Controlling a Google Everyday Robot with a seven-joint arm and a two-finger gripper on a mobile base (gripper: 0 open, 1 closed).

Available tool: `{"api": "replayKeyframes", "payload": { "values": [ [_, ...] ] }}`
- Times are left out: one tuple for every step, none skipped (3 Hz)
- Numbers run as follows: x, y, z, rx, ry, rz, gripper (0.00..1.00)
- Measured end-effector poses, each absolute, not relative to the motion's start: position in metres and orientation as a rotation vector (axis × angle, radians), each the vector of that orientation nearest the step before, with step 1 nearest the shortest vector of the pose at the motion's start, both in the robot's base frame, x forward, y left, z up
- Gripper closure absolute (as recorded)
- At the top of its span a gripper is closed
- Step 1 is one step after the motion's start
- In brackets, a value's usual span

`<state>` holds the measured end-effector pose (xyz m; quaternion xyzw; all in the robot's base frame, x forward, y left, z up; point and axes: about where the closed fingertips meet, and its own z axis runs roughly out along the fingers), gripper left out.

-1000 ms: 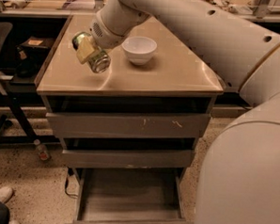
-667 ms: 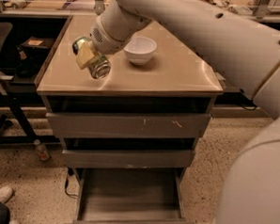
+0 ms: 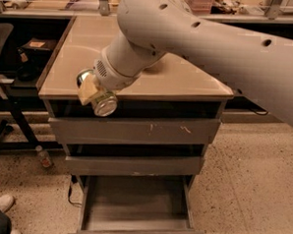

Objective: Place green can into bottom drawer

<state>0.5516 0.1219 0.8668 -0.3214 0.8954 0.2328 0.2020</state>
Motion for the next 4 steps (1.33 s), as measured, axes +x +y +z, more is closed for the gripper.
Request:
{"api": "replayKeyframes", "payload": {
  "values": [
    [0.552,0.122,0.868,-0.898,2.498,0.650,1.00],
    [0.541,0.123,0.839,-0.873,2.513,0.705,1.00],
    [0.517,0.119,0.781,-0.767,2.552,0.818,1.00],
    [0.498,0.112,0.720,-0.661,2.617,0.899,1.00]
  ]
}}
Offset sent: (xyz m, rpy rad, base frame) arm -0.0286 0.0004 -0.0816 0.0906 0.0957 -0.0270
